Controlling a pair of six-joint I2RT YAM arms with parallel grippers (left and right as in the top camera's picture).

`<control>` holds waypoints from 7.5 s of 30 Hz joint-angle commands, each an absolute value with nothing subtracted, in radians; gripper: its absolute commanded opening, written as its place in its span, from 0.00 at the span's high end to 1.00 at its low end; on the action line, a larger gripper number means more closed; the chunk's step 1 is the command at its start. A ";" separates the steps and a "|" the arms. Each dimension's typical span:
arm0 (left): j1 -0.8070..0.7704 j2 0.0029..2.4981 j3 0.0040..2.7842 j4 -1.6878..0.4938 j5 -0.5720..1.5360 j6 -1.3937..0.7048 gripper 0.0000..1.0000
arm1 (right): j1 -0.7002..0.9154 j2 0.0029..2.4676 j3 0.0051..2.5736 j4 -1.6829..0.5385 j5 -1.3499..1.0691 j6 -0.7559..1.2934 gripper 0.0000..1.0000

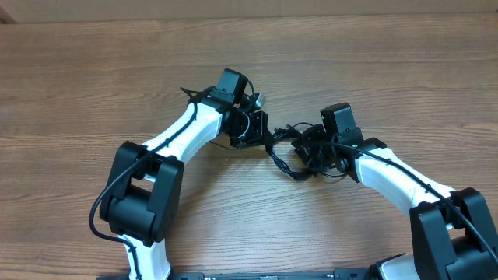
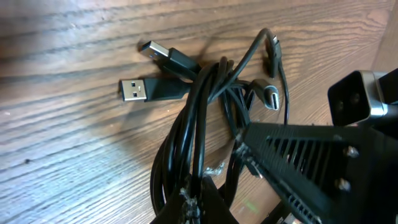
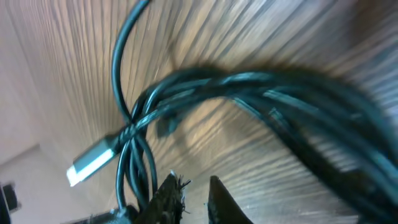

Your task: Untangle cables

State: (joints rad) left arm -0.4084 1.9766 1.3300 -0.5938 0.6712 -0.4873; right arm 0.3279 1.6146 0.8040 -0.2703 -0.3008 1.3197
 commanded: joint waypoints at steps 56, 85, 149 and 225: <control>-0.400 1.964 1.293 -0.588 0.303 -0.201 0.96 | 0.186 1.702 0.811 -0.115 -0.570 1.247 0.96; -0.429 1.964 1.293 -0.563 0.446 -0.205 0.96 | 0.422 1.702 0.811 -0.139 -0.085 1.497 0.73; -0.455 1.963 1.314 -0.624 0.301 -0.110 0.41 | 0.220 1.588 0.812 -0.303 -0.175 1.301 0.96; -0.316 1.992 1.200 -0.475 0.238 -0.360 0.96 | 0.330 1.588 0.810 -0.795 -0.132 1.352 0.96</control>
